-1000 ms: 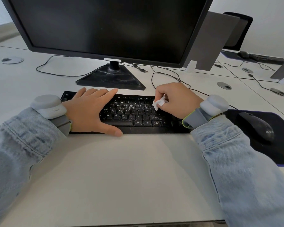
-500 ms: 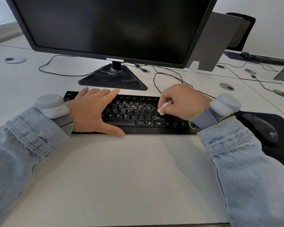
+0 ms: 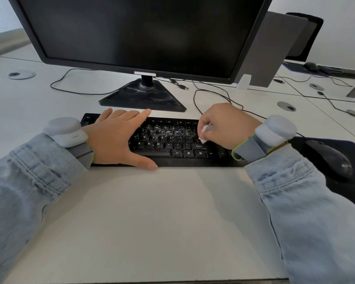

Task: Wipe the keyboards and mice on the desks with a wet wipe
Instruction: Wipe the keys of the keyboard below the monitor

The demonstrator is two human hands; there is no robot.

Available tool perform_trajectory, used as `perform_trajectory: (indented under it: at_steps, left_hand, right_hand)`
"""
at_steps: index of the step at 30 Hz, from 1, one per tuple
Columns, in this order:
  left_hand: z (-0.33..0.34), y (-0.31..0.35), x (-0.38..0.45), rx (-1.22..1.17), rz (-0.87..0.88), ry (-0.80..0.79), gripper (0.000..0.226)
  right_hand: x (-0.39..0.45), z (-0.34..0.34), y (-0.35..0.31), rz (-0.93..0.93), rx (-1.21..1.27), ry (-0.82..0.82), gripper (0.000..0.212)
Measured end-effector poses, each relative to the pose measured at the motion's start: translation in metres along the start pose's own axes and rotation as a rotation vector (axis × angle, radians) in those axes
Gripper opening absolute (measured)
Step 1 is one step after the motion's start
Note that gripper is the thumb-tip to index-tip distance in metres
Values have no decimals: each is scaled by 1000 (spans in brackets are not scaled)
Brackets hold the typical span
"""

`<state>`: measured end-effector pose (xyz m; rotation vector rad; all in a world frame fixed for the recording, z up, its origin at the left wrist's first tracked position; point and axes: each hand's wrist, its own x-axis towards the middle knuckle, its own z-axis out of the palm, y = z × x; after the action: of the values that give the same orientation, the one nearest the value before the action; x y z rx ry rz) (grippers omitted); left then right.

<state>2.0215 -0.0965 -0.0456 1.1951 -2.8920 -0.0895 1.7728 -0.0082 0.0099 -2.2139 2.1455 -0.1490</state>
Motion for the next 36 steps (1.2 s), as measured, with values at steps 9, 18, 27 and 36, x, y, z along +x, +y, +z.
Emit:
perform_trajectory:
  at_steps: [9, 18, 27, 36]
  left_hand:
    - [0, -1, 0, -5, -8, -3, 148]
    - [2, -2, 1, -13, 4, 0, 149]
    - [2, -1, 1, -14, -2, 5, 150]
    - [-2, 4, -1, -29, -44, -38, 153]
  right_hand:
    - [4, 2, 11, 56, 115, 191, 19]
    - [-1, 3, 8, -48, 33, 24, 13]
    - [2, -1, 5, -55, 14, -23, 16]
    - [5, 2, -1, -8, -82, -19, 25]
